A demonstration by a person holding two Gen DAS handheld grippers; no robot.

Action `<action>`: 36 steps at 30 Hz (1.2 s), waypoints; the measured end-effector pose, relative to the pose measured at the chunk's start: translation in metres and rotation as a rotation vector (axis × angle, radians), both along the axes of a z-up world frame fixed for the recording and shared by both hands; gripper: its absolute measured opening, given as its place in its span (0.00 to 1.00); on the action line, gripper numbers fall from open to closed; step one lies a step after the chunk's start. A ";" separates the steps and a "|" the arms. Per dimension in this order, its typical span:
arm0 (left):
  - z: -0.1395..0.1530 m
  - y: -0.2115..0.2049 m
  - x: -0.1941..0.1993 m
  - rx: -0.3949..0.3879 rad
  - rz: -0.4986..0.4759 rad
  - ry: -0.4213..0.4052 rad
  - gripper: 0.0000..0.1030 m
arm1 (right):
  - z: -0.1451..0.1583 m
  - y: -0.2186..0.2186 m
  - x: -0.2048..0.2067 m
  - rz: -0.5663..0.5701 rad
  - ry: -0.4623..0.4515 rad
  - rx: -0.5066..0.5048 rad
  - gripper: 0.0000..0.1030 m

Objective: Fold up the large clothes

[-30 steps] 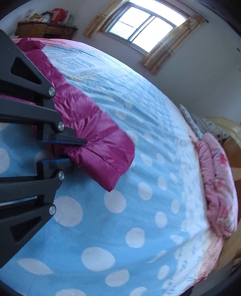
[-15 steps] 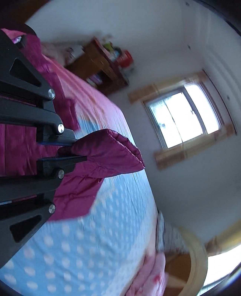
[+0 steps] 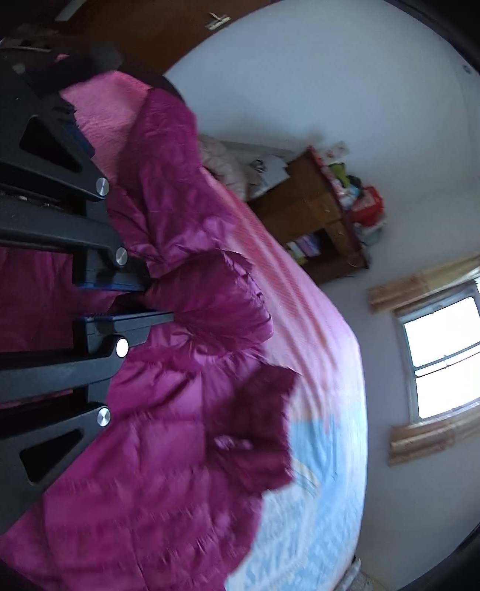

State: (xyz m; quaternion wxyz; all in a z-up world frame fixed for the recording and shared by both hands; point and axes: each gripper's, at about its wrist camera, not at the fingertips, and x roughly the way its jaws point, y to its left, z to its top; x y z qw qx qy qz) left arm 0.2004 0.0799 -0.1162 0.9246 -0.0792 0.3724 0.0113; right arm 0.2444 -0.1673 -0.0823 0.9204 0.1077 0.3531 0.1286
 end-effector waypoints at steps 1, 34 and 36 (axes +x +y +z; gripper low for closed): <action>0.000 -0.002 0.000 0.010 0.000 -0.001 1.00 | -0.005 0.013 0.001 0.012 0.007 0.001 0.09; 0.020 -0.017 0.002 0.037 -0.024 0.027 1.00 | -0.043 -0.153 -0.044 -0.238 0.116 -0.176 0.72; 0.037 -0.024 0.003 0.025 -0.030 -0.014 1.00 | -0.046 -0.149 -0.042 -0.226 0.114 -0.209 0.72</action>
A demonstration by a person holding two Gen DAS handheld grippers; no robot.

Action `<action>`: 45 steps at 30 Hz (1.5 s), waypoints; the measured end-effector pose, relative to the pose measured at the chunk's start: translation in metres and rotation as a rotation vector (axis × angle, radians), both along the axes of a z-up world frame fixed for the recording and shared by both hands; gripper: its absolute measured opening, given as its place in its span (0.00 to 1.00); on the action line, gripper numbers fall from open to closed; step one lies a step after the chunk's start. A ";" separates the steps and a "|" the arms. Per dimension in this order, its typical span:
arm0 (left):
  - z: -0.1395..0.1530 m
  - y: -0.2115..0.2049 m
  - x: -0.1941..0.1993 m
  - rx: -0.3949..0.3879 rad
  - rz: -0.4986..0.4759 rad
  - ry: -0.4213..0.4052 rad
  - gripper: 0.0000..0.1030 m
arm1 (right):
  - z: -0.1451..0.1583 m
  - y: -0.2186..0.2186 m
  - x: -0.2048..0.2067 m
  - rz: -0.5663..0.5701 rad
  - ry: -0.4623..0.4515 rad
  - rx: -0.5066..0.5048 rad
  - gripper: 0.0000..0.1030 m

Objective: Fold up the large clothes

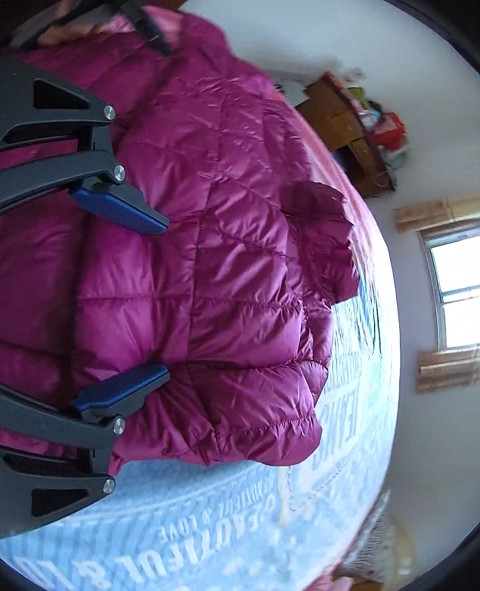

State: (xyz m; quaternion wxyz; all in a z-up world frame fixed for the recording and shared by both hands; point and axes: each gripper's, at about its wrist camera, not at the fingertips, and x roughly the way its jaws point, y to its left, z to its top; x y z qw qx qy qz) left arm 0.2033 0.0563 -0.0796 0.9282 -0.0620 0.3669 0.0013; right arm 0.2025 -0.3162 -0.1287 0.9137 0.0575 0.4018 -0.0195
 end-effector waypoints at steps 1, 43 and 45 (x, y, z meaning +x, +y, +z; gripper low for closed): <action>0.007 -0.004 0.002 -0.005 -0.005 -0.019 1.00 | 0.000 0.005 0.002 -0.001 0.000 -0.004 0.72; -0.014 0.253 0.060 -0.191 0.756 0.078 0.27 | 0.007 -0.006 -0.014 -0.005 -0.061 0.058 0.74; -0.009 0.255 0.058 -0.203 0.707 0.048 0.10 | 0.007 -0.007 -0.015 -0.005 -0.062 0.060 0.74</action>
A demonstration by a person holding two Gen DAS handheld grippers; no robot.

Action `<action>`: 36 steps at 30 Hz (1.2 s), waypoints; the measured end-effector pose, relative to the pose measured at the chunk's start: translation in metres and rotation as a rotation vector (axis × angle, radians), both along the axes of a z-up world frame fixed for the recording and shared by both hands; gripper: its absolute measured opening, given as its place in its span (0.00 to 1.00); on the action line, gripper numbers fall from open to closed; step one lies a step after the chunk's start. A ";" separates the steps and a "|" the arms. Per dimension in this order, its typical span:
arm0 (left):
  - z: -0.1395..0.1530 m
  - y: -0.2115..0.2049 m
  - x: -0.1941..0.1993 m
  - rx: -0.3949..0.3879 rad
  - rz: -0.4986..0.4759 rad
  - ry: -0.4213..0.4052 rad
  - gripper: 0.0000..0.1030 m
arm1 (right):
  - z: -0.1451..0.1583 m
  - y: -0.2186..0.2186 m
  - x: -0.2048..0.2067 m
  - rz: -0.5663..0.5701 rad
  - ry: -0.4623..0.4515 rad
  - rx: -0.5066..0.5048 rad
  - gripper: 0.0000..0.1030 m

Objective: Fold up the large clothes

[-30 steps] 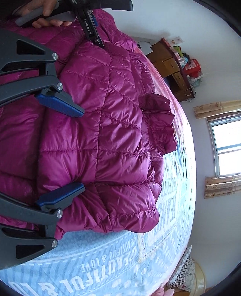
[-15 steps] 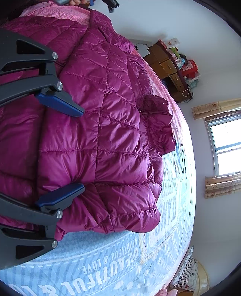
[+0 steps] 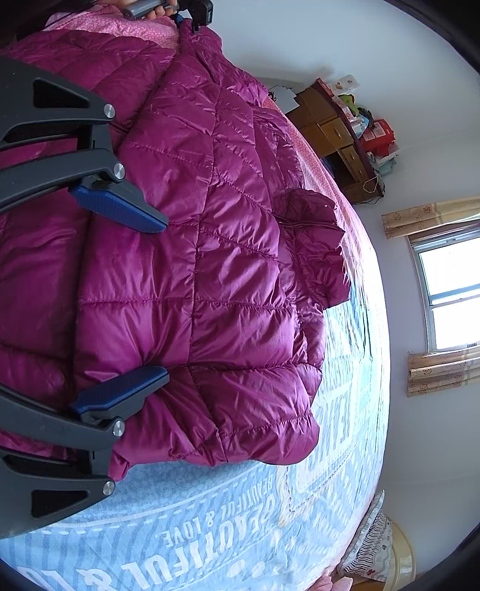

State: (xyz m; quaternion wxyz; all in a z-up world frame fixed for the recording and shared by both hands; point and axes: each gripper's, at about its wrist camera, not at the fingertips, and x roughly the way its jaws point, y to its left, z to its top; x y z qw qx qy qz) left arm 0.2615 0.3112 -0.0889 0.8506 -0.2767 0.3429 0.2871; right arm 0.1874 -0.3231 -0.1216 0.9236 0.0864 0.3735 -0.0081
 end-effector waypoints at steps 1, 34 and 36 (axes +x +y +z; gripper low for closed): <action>0.003 -0.002 0.002 0.007 -0.011 0.002 0.10 | 0.000 0.000 0.000 0.000 0.000 -0.001 0.74; 0.050 -0.409 -0.084 0.453 -1.093 -0.212 0.42 | 0.000 -0.022 -0.010 -0.002 -0.074 0.181 0.74; 0.048 -0.404 -0.089 0.462 -1.069 -0.191 0.68 | -0.001 -0.024 -0.011 -0.005 -0.077 0.192 0.74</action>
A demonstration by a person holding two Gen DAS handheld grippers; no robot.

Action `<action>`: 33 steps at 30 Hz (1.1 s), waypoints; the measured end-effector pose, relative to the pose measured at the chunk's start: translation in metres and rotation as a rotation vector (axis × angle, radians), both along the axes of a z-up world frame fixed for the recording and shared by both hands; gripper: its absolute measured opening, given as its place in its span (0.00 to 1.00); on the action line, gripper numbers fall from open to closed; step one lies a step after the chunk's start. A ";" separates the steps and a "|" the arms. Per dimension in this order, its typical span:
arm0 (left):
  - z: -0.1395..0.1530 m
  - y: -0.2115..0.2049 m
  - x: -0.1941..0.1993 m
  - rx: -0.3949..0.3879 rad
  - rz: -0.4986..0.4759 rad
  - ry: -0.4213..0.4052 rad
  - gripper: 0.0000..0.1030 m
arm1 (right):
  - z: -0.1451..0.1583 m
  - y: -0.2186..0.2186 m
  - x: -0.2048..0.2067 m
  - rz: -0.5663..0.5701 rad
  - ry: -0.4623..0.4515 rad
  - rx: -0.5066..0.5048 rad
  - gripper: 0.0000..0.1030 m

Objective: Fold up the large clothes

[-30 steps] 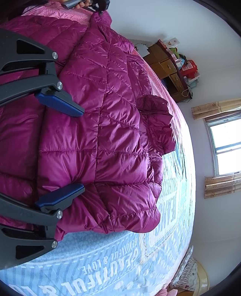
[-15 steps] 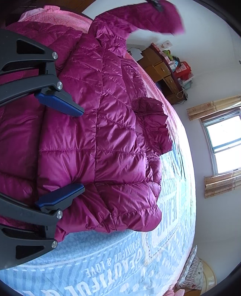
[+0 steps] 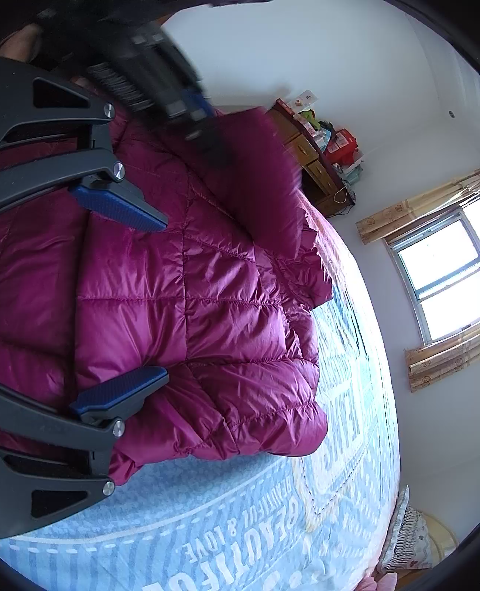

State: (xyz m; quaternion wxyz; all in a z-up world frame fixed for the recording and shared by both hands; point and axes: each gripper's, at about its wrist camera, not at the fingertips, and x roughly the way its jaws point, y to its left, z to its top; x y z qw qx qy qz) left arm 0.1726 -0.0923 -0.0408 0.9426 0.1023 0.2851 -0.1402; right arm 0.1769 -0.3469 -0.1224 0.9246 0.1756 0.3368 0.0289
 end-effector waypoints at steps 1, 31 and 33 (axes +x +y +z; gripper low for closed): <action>0.001 0.008 -0.002 -0.011 0.015 0.013 0.74 | 0.000 -0.002 -0.001 0.000 -0.002 0.009 0.74; 0.019 0.156 0.009 -0.218 0.294 0.109 0.98 | 0.017 0.071 0.009 0.137 0.103 0.134 0.26; 0.020 0.155 0.017 -0.217 0.304 0.112 0.98 | 0.020 0.079 -0.004 0.172 0.101 0.129 0.26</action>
